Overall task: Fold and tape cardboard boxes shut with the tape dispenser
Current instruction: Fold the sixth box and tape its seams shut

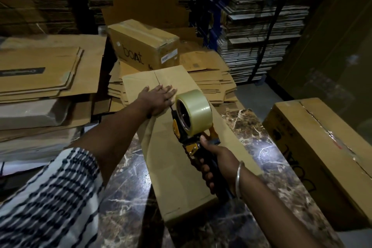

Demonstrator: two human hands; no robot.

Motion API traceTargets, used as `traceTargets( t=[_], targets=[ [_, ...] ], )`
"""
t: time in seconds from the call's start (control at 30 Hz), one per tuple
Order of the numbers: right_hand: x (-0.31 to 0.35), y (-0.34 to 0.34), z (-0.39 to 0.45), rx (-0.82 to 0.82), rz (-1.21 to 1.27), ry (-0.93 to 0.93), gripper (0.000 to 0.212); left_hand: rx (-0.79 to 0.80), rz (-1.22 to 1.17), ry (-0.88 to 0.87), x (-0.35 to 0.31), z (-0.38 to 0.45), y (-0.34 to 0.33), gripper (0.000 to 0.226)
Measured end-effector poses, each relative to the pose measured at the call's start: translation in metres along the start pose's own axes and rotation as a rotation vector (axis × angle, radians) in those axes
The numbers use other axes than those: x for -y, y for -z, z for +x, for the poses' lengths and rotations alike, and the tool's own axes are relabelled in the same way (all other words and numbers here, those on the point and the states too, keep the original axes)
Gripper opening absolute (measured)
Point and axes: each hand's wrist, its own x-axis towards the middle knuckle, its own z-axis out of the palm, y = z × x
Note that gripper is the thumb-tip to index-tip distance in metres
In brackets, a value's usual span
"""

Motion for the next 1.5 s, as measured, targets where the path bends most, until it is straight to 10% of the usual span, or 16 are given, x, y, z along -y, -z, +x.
traceTargets(
  t=[0.8,1.13,1.5],
  targets=[
    [-0.043,0.009,-0.047,-0.145,-0.059,-0.004,0.057,0.035,0.139,-0.193,-0.037,-0.061,-0.017,0.05],
    [-0.051,-0.008,-0.054,-0.187,-0.022,0.072,0.067,-0.234,-0.173,-0.15,-0.068,-0.092,-0.027,0.061],
    [-0.01,-0.022,-0.028,-0.149,-0.029,0.163,0.054,-0.07,-0.101,-0.134,-0.046,-0.072,-0.021,0.06]
  ],
)
